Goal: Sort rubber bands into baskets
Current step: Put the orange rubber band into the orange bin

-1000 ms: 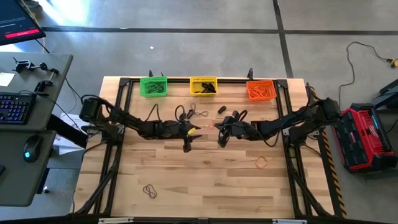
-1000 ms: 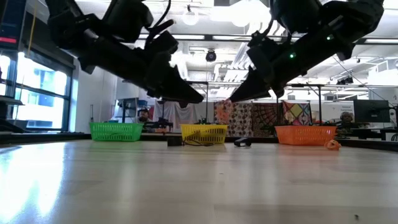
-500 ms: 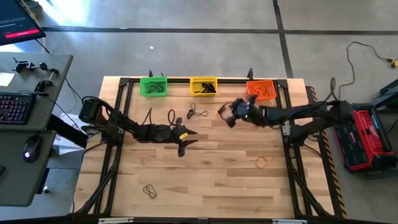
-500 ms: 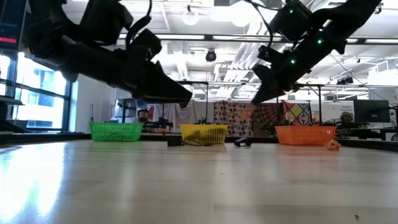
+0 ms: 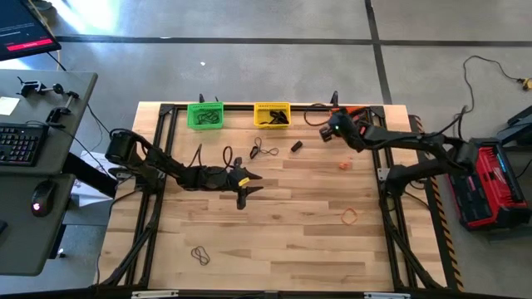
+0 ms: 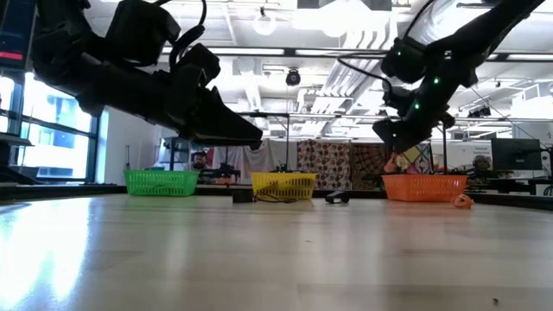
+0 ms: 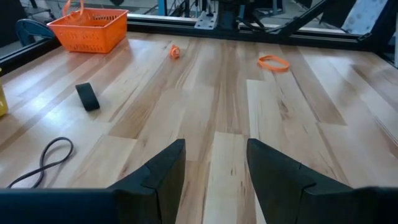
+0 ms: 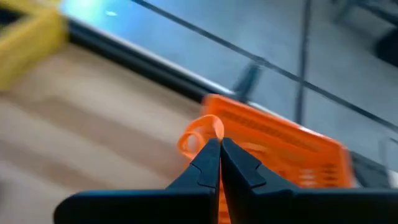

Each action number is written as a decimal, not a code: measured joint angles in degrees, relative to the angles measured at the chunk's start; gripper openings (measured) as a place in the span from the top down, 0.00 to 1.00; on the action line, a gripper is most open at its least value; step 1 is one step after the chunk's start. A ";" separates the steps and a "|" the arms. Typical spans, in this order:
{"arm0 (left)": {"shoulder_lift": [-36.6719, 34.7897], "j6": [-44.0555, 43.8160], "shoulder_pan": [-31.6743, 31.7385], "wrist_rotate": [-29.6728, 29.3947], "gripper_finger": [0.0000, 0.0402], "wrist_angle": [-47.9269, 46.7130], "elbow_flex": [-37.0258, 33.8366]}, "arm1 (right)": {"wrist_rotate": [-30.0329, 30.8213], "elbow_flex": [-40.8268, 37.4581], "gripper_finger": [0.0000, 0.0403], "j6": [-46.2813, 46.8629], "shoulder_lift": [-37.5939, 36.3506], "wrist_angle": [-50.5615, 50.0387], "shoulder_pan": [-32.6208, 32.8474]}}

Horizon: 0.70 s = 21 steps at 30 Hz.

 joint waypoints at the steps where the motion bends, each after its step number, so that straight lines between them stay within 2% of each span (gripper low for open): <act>1: 0.00 0.00 0.00 -0.01 0.59 0.00 0.00 | 1.12 0.00 1.00 0.01 0.00 -0.42 -0.99; 4: 0.00 0.00 0.00 0.00 0.59 -0.02 0.00 | 3.64 -0.03 1.00 0.06 0.00 -0.92 -3.92; 9: 0.02 -0.56 0.00 0.01 0.59 -0.04 0.00 | 3.36 -1.63 1.00 1.00 0.00 -0.36 -8.44; 17: 0.02 -1.54 0.07 0.15 0.59 -0.28 0.00 | -2.03 -5.84 0.99 1.08 0.04 0.95 -12.86; 21: 0.02 -5.05 1.27 -1.42 0.59 -0.50 0.00 | -4.28 -6.45 0.94 0.22 0.04 0.68 -13.80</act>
